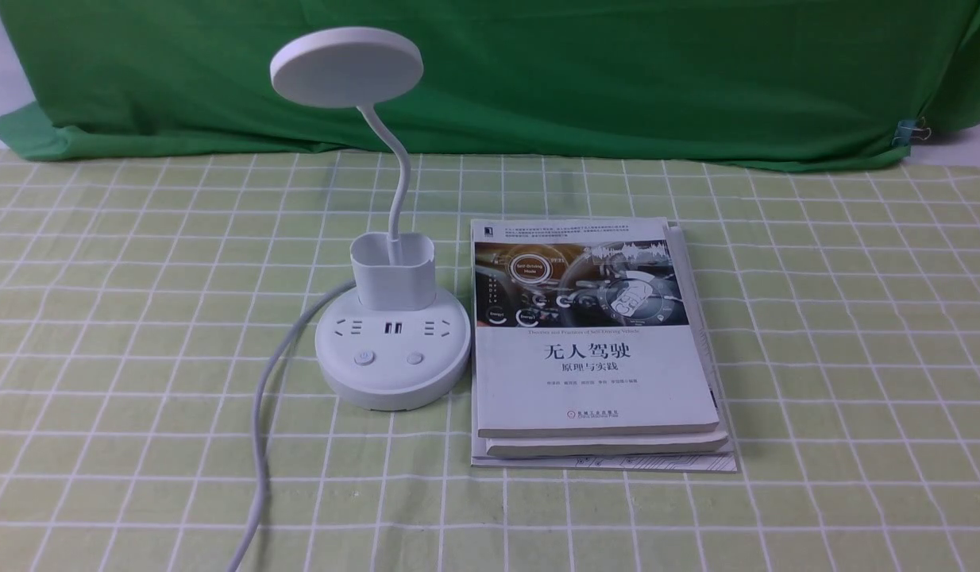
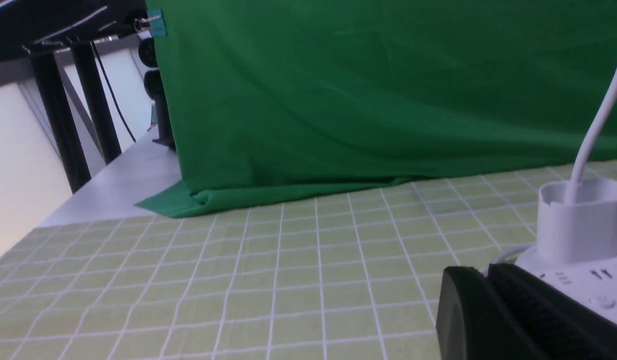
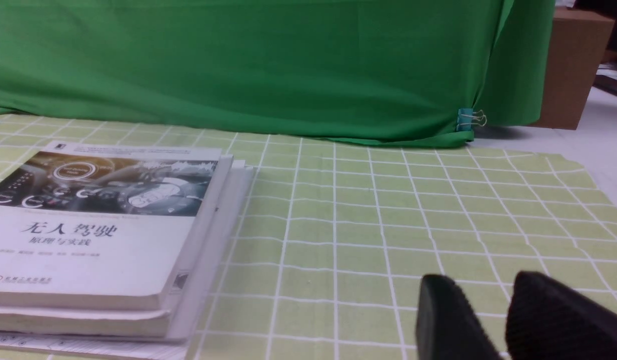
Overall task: Turn on the table lamp on the green coffee tablecloth with your hand.
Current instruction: 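Press the power button on the lamp base to turn the lamp on with the left gripper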
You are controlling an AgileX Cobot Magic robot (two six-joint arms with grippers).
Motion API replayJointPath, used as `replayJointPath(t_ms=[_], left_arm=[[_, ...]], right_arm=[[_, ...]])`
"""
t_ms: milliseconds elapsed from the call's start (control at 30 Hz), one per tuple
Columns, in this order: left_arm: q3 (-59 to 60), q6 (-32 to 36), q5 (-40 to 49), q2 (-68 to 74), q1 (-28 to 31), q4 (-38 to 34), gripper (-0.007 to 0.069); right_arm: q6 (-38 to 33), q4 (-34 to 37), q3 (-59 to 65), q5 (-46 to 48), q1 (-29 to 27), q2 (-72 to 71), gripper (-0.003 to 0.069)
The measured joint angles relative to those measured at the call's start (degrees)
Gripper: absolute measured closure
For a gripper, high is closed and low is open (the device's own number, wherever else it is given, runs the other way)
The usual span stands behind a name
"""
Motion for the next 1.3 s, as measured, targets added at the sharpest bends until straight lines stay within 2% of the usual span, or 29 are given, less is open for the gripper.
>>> replayJointPath(t_ms=[400, 633, 967, 1300], left_arm=[[0.0, 0.0, -10.18, 0.0, 0.0, -2.07, 0.0601], [0.0, -0.26, -15.16, 0.0, 0.0, -6.61, 0.0601], [-3.91, -0.34, -13.58, 1.37, 0.0, -7.19, 0.0601], [-13.89, -0.62, -9.84, 16.56, 0.0, -7.13, 0.0601]], right_arm=[[0.0, 0.0, 0.0, 0.0, 0.0, 0.0, 0.0414], [0.0, 0.0, 0.0, 0.0, 0.0, 0.0, 0.0414], [0.0, 0.0, 0.0, 0.0, 0.0, 0.0, 0.0414], [0.0, 0.0, 0.0, 0.0, 0.0, 0.0, 0.0414]])
